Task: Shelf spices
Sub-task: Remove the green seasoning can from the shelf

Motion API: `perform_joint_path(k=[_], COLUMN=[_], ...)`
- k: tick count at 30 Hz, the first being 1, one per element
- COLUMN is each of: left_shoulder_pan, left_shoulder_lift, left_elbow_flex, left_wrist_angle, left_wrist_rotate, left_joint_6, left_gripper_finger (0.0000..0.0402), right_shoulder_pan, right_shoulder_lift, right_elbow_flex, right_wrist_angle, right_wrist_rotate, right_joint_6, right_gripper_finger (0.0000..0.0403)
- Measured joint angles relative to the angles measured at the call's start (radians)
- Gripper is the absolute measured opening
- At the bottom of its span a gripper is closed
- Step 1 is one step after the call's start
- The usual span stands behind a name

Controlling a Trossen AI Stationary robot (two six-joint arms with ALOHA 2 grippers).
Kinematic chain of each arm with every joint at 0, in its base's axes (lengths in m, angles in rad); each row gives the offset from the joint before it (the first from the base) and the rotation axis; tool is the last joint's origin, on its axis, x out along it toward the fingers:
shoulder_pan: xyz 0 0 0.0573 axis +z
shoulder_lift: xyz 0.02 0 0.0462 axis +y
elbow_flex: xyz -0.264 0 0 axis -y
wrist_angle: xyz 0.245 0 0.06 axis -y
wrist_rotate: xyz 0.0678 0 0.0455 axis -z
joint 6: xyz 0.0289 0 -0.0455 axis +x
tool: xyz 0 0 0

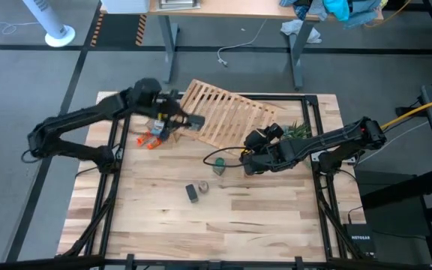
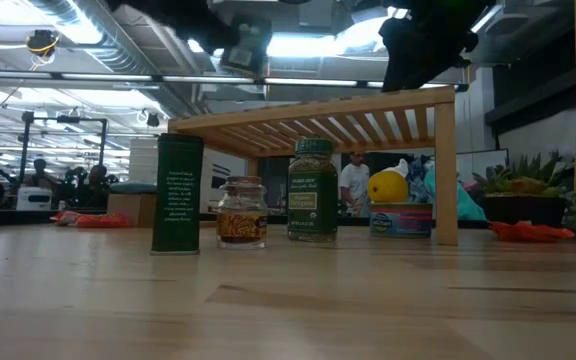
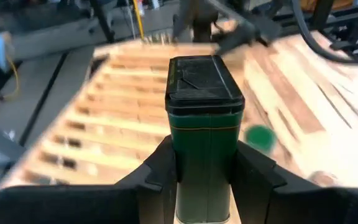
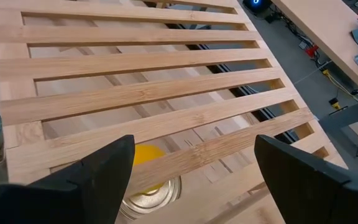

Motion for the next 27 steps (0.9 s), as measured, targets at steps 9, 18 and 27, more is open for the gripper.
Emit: perform_joint_path(k=[9,18,27], left_shoulder_pan=[-0.263,-0.452,-0.575], left_shoulder_lift=[-0.243,-0.395,-0.389], left_elbow_flex=[-0.374,-0.689,-0.846], left_wrist_angle=[0.154,0.409,0.479], left_wrist_rotate=[-0.438,-0.661,-0.945], left_joint_6=[-0.263,-0.540,-0.759], left_gripper_finger=[0.0101,0.0101,0.0101], right_shoulder_pan=[0.000,0.000,0.000], right_shoulder_lift=[0.000,0.000,0.000], right_elbow_flex=[0.000,0.000,0.000], right_wrist_angle=[-0.002,0.003,0.023], right_wrist_rotate=[-0.033,-0.043,-0.112], right_joint_6=[-0.001,-0.001,0.000], right_gripper_finger=[0.0337,0.0337,0.0337])
